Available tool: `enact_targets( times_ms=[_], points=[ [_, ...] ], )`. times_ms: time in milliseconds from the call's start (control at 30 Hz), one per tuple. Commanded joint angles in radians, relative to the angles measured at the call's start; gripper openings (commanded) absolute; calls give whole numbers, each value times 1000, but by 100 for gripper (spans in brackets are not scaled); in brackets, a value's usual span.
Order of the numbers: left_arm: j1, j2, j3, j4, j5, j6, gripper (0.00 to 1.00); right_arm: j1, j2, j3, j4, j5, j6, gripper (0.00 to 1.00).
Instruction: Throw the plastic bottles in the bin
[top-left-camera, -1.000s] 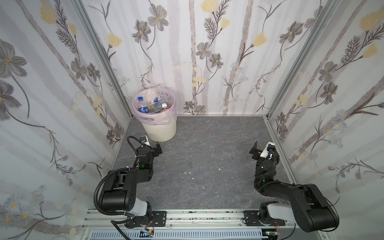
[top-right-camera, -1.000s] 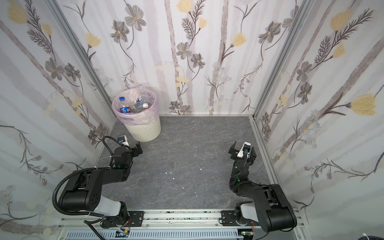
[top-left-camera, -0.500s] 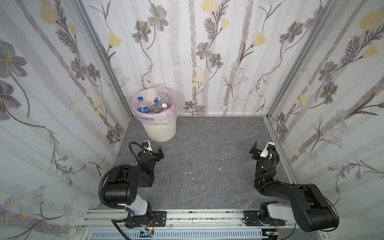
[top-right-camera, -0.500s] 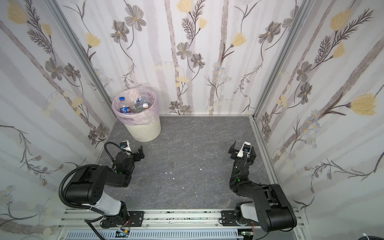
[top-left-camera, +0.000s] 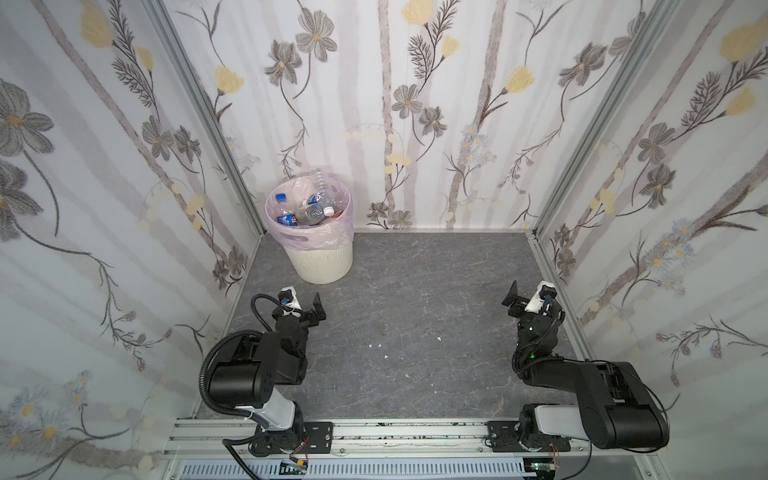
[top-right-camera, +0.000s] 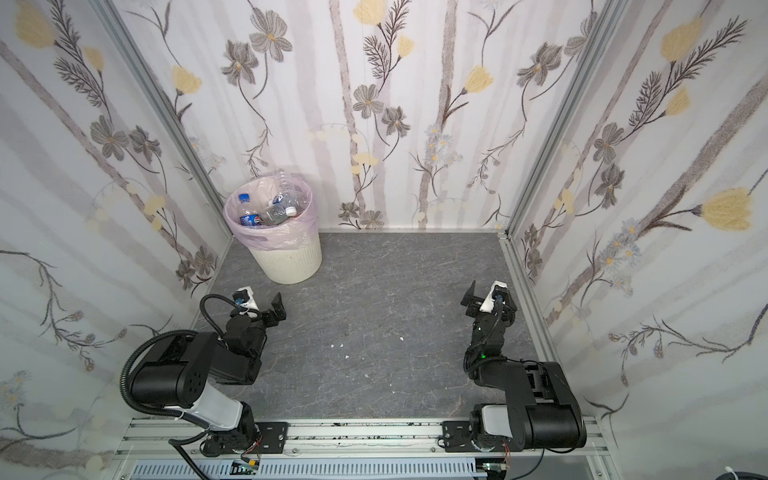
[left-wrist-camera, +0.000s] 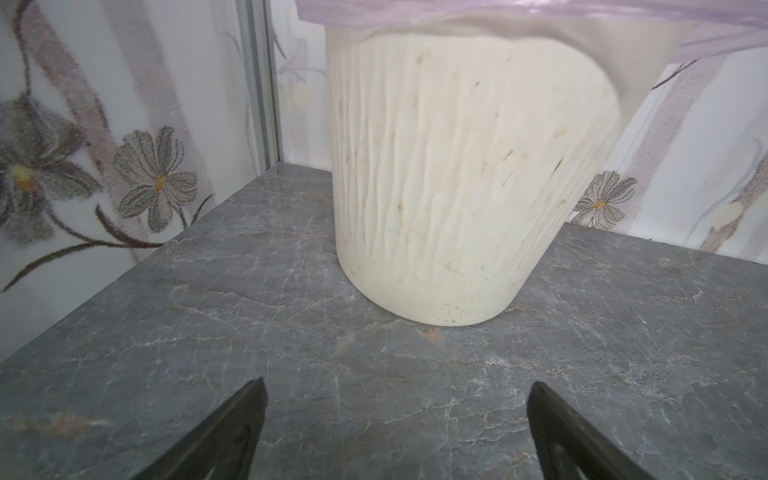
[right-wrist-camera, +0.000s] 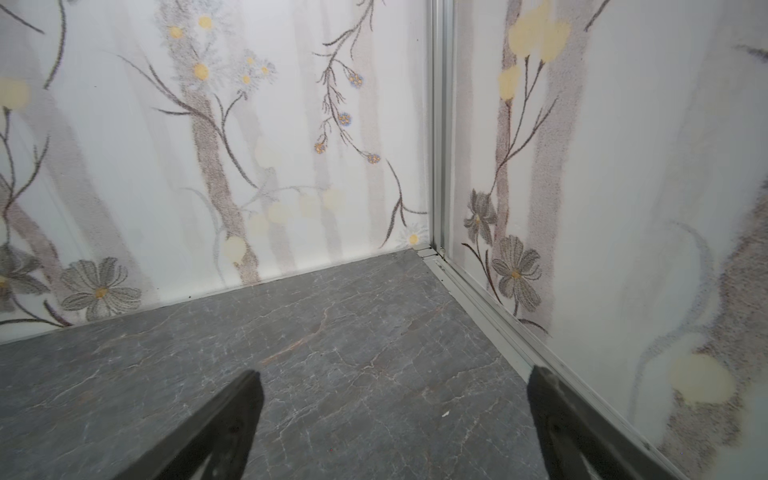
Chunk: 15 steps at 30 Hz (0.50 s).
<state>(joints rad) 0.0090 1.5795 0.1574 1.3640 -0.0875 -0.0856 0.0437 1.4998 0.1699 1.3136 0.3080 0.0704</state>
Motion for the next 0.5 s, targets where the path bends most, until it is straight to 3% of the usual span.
enact_targets(
  times_ms=[0, 133, 467],
  points=[
    [11, 13, 12, 116, 19, -23, 100, -2, -6, 12, 8, -33, 10, 100],
    [-27, 9, 56, 31, -58, 2, 100, 1, 2, 9, 29, -32, 4, 100],
    [-37, 7, 56, 29, -67, 9, 100, 1, 2, 8, 28, -31, 4, 100]
  ],
)
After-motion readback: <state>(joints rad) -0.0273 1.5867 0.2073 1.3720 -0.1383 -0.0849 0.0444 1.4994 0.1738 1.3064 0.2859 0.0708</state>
